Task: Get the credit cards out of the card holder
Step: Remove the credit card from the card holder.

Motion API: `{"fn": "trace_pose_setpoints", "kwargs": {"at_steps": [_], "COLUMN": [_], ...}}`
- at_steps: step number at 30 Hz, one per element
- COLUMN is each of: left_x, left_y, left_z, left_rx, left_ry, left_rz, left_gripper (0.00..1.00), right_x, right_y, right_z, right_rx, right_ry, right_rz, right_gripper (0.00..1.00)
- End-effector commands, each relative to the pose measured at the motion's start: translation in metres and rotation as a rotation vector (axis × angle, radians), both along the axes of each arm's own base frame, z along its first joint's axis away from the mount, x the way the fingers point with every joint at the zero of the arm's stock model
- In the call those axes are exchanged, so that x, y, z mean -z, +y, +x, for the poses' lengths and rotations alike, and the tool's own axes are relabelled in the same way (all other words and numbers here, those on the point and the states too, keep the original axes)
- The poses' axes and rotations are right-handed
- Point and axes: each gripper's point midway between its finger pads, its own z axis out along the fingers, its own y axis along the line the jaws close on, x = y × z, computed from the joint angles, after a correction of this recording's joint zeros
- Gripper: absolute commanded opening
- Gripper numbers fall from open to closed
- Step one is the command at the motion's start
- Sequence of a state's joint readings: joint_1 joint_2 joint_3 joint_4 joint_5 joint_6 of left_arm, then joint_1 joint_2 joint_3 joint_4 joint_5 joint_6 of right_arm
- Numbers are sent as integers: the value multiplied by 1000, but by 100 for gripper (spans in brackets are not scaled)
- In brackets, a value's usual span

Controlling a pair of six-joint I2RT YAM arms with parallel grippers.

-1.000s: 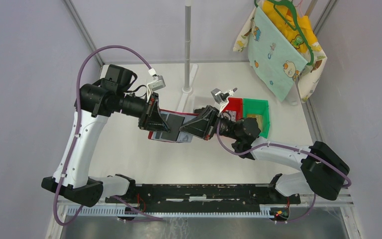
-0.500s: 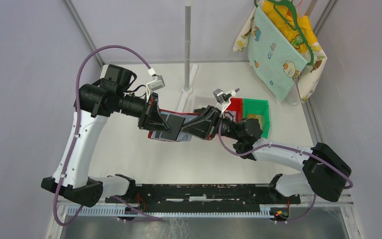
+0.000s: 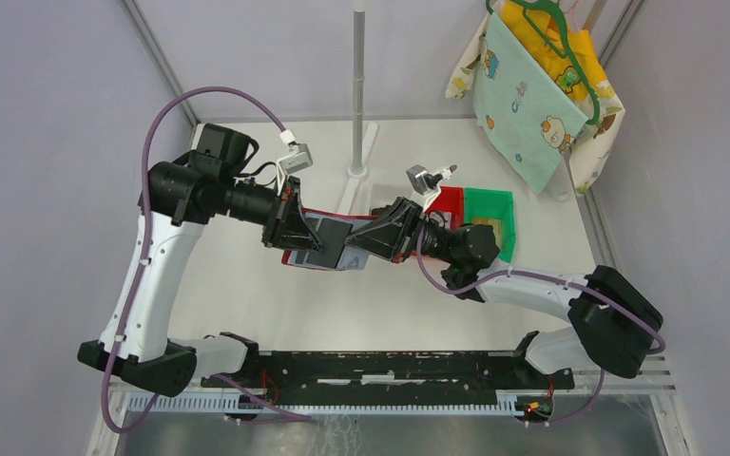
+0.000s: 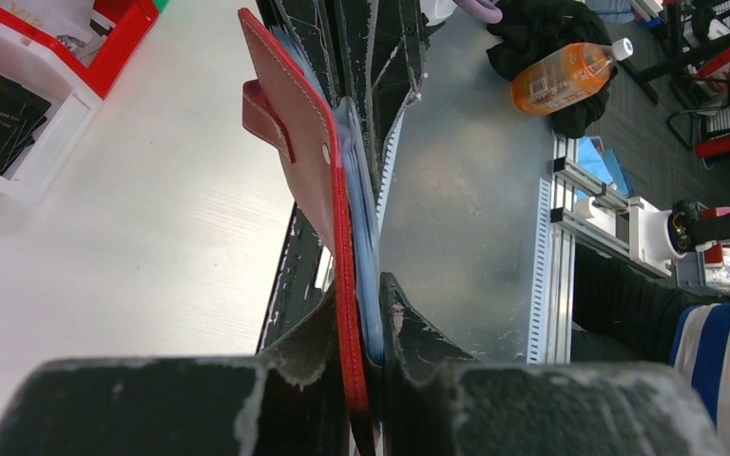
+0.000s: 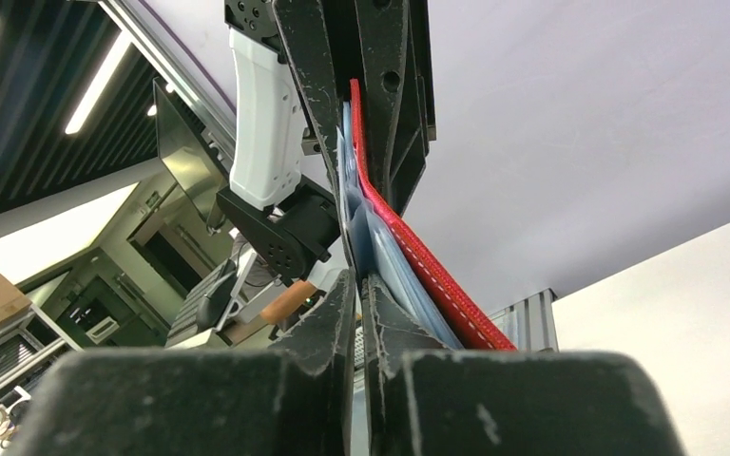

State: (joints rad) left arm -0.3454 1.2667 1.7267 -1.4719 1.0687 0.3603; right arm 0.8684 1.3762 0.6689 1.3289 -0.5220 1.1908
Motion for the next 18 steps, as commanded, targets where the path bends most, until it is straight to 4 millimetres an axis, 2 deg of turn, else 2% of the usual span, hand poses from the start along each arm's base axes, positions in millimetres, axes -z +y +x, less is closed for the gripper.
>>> {"fn": "trace_pose_setpoints", "kwargs": {"at_steps": [1,8,18], "left_x": [-13,-17,-25], "left_y": [-1,-1,-3], "left_z": [-9,-10,-14], "left_rx": [37,43,59], "left_ry": [-55,-67,-60], "left_rz": [-53,-65,-96], "left_gripper": [12,24,18], "right_x": [-36,-29,-24], "right_y": [-12,-22,-24], "right_z": [-13,-18,-17], "right_rx": [-42,-40,-18], "right_ry": [-76,-65,-63], "right_rz": [125,148,130], "right_gripper": [1,0,0]}}
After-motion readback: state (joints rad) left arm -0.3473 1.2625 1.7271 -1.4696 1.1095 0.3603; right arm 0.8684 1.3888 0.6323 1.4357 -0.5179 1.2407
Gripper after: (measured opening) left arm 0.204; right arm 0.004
